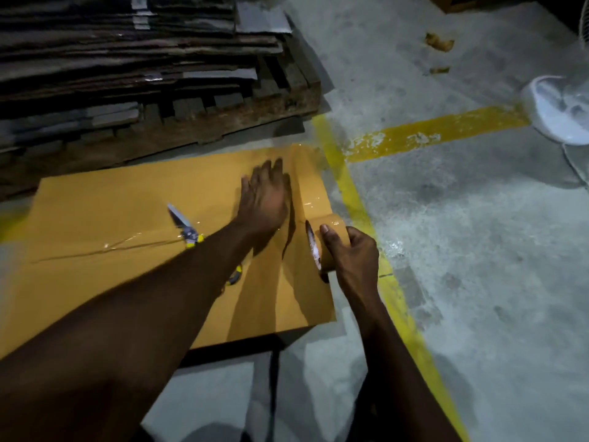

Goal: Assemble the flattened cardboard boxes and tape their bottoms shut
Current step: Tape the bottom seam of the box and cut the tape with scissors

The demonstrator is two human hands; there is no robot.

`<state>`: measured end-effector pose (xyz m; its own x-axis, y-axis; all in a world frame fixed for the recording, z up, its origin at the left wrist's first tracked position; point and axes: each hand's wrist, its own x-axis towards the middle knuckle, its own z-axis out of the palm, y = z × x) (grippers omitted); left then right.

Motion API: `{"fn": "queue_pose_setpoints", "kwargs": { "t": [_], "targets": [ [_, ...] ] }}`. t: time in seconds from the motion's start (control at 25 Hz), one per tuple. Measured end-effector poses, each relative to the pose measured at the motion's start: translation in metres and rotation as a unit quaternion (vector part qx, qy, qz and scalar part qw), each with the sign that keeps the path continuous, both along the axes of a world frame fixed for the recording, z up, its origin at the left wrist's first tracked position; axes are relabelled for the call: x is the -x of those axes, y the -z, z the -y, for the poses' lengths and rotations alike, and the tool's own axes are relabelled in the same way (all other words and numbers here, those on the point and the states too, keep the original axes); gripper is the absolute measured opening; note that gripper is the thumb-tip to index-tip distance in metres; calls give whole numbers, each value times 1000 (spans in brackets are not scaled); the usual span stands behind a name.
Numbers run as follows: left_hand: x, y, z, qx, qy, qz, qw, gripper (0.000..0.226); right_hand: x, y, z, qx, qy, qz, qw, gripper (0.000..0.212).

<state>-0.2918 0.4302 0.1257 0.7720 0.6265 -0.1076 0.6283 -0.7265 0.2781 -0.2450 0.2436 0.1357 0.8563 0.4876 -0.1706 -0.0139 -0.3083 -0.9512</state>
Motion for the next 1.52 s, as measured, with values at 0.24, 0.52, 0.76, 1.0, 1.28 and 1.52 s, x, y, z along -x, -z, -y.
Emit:
{"fn": "queue_pose_setpoints", "kwargs": {
  "t": [0.24, 0.52, 0.76, 1.0, 1.28, 1.52],
  "targets": [
    [119, -6, 108, 6, 170, -187, 967, 95, 1, 0, 16, 14, -39, 3, 999, 28],
    [121, -5, 135, 3, 145, -234, 961, 83, 21, -17, 55, 60, -83, 20, 994, 23],
    [116, -8, 131, 23, 142, -275, 951, 95, 41, -18, 86, 96, -81, 8, 992, 36],
    [117, -13, 128, 14, 167, -301, 939, 106, 60, -12, 106, 108, -48, -4, 993, 41],
    [117, -10, 127, 12, 168, -302, 938, 110, 78, 0, 119, 183, -43, 7, 982, 48],
    [119, -6, 125, 10, 173, -284, 943, 109, 77, 13, 120, 216, -44, -21, 975, 41]
  ]
}}
